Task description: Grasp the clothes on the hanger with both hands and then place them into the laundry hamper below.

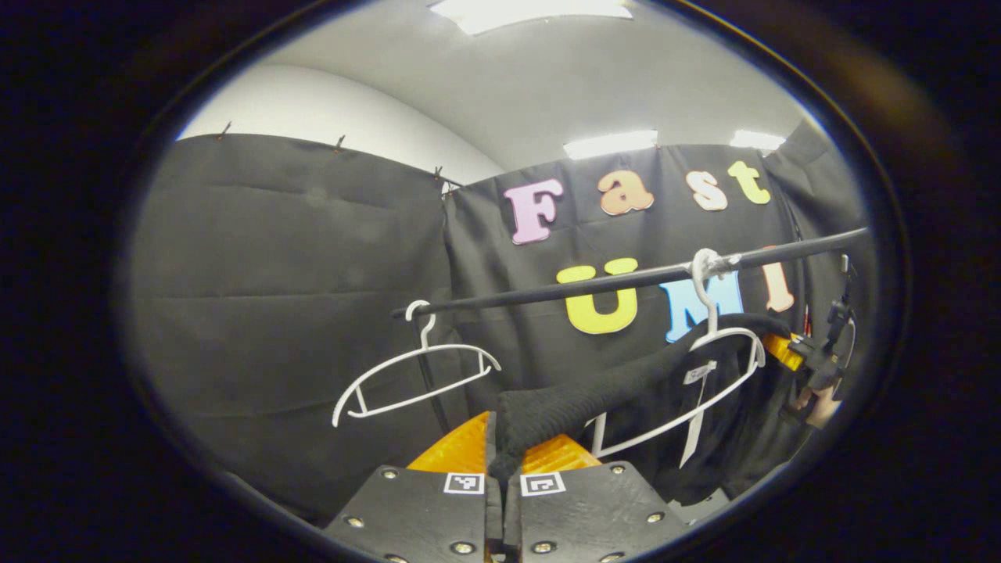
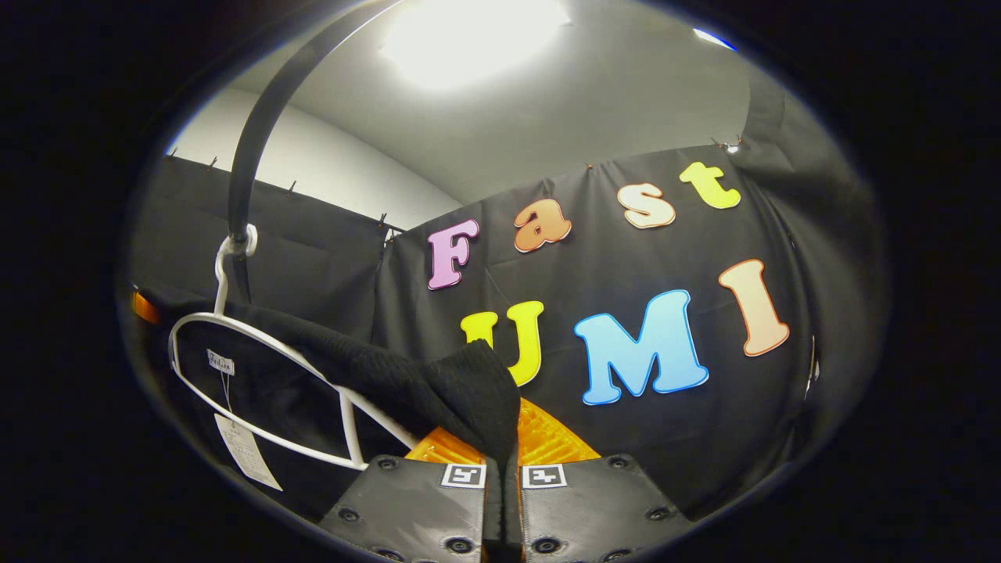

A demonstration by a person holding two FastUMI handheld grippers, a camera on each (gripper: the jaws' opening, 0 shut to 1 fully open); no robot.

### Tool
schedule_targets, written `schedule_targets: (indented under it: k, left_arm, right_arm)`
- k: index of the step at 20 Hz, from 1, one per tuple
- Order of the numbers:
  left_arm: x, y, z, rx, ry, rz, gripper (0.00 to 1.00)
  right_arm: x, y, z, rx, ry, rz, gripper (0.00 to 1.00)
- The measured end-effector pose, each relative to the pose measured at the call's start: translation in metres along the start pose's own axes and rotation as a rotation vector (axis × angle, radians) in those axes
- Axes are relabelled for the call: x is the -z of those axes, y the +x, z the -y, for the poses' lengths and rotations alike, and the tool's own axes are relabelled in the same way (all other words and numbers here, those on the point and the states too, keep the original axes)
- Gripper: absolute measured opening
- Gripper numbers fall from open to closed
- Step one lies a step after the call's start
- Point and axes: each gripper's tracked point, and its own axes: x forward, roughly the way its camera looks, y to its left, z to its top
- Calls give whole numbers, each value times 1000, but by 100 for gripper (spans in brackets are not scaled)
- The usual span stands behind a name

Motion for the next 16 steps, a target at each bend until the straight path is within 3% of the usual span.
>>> schedule_targets:
  k: [4,7,12,16]
  left_arm:
    - [-6,13,-18,32,64,-23,2]
    - [10,18,-22,54,8,-56,2]
    - [58,31,-22,173,-258,-122,2]
    - [98,41,-27,139,-384,-158,2]
  right_arm:
    - [-3,1,-5,-39,-16,13,3]
    - [8,5,-5,-53,-31,6,3]
    - [23,8,-4,-90,-3,-39,3]
    - [45,6,-11,-107,-21,-82,3]
